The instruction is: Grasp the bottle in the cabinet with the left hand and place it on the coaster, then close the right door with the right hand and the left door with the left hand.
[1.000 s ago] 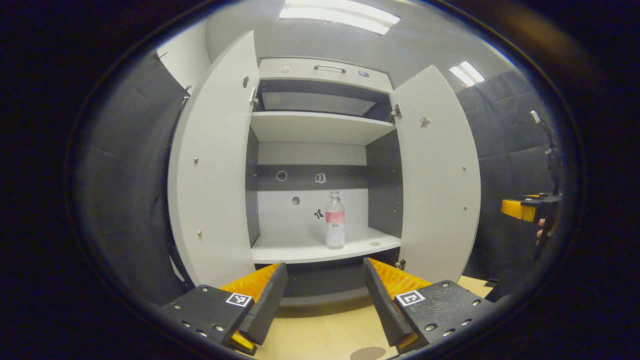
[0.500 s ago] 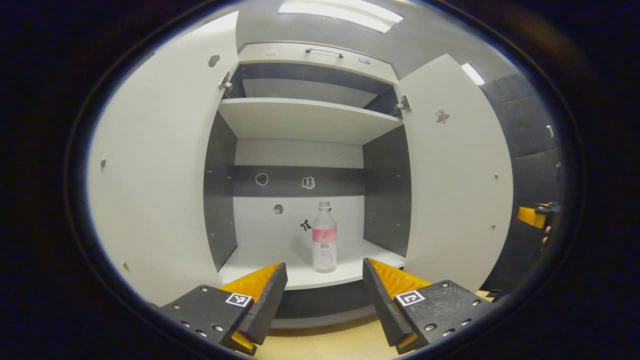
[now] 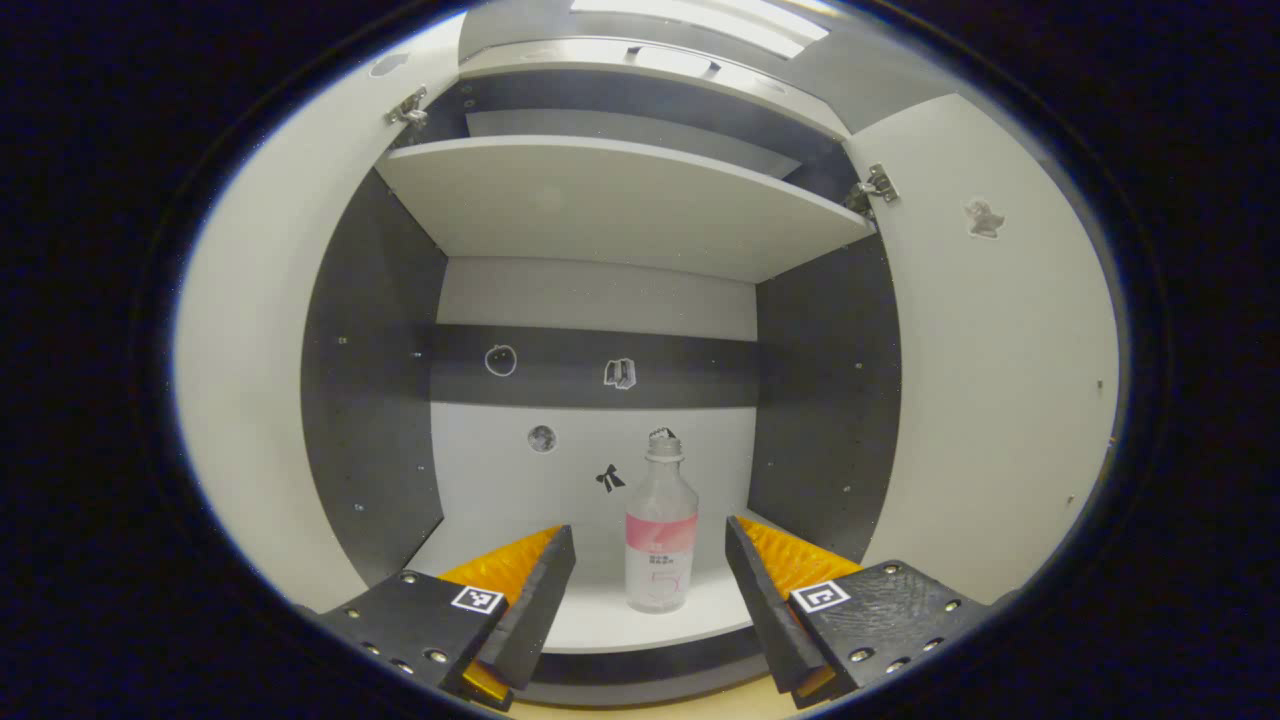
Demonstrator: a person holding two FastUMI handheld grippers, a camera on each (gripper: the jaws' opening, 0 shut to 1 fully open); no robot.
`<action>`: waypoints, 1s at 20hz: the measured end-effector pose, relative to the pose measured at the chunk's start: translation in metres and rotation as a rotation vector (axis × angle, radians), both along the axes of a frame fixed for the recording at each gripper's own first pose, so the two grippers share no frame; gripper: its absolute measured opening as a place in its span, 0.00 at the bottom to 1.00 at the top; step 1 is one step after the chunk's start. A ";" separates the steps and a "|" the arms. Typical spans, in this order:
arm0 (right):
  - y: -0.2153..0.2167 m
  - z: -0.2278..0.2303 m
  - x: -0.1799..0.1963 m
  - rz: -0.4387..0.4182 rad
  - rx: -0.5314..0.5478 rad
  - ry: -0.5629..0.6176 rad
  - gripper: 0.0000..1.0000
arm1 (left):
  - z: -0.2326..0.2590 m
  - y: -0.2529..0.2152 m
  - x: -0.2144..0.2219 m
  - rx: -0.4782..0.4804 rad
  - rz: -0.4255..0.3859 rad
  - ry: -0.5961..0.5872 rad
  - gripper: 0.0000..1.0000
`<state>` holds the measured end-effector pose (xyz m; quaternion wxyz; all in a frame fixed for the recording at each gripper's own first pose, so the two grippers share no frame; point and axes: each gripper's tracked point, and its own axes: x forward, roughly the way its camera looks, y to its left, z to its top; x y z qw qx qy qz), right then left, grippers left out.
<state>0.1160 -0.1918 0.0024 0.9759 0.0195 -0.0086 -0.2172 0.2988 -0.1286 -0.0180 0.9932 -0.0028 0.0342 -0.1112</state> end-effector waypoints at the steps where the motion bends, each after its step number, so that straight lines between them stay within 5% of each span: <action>1: -0.003 -0.001 0.003 -0.002 -0.005 0.004 0.94 | -0.003 -0.003 0.009 -0.001 -0.005 0.005 0.88; 12: -0.038 -0.012 0.016 -0.059 0.009 -0.011 0.97 | -0.043 -0.036 0.088 0.073 -0.008 0.051 0.88; 14: -0.041 -0.016 0.016 -0.064 0.010 0.001 0.97 | -0.048 -0.035 0.096 0.103 0.007 0.052 0.82; 16: -0.048 -0.019 0.022 -0.064 0.022 0.010 0.94 | -0.053 -0.034 0.102 0.103 0.011 0.060 0.94; 18: -0.049 -0.023 0.030 -0.056 0.033 0.020 0.94 | -0.054 -0.030 0.105 0.097 0.025 0.059 0.84; 19: -0.049 -0.023 0.032 -0.051 0.035 0.023 0.94 | -0.056 -0.030 0.104 0.092 0.023 0.059 0.94; 20: -0.050 -0.026 0.035 -0.046 0.035 0.026 0.94 | -0.053 -0.026 0.103 0.084 0.038 0.052 0.86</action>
